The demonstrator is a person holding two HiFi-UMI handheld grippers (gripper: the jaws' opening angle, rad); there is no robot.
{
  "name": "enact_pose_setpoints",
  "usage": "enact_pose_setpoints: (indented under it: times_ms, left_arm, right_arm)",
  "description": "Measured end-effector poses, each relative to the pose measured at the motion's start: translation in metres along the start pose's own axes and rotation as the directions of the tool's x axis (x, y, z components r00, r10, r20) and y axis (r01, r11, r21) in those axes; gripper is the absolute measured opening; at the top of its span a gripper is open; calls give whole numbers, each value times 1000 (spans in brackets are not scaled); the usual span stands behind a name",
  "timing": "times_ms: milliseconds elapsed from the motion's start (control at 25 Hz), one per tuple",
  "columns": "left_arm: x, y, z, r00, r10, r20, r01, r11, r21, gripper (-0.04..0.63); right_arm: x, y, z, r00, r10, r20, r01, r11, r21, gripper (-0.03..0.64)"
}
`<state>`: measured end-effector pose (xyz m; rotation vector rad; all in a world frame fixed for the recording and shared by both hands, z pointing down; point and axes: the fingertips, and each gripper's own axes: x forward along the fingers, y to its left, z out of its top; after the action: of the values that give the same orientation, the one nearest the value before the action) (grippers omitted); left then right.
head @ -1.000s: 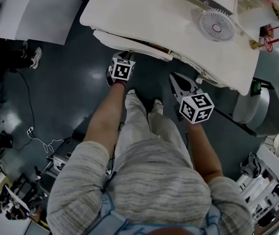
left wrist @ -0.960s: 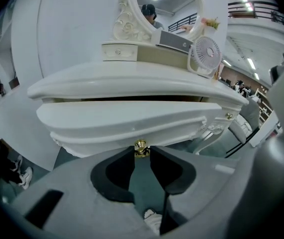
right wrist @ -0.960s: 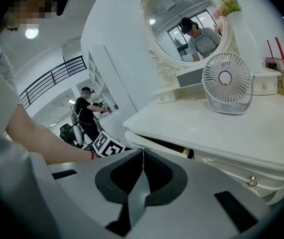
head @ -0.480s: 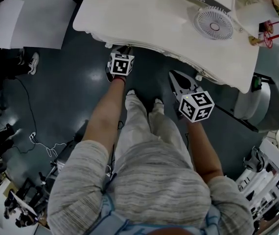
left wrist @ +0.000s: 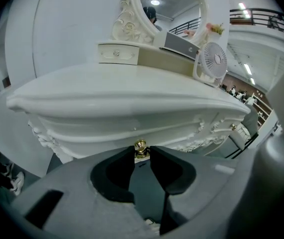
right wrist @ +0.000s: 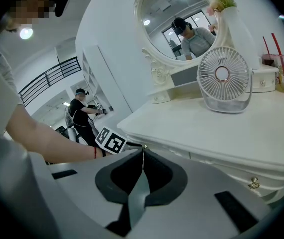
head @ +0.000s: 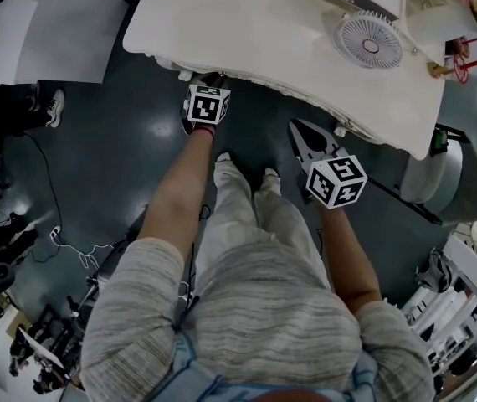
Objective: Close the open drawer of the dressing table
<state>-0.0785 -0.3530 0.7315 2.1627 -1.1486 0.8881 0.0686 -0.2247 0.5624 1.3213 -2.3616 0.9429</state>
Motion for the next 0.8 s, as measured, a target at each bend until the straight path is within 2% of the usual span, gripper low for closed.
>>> enact_pose_setpoints:
  times_ms: [440,600,800]
  left_arm:
    - [-7,-4,-5,1000,12,-12,-12,1000,27,109]
    - [-23,-16,4,1000,-4,28,4,1000,23,109]
    - [-55,-45,21,993,-50,104,52,998,-17,109]
  right_arm:
    - [-2,9,12,1000,2,24,-2,1000,-18,11]
    - [-9,13,12,999,10,31,-9,1000,-25,11]
    - [-22,17,14,999,25,36,-23,999,-39,11]
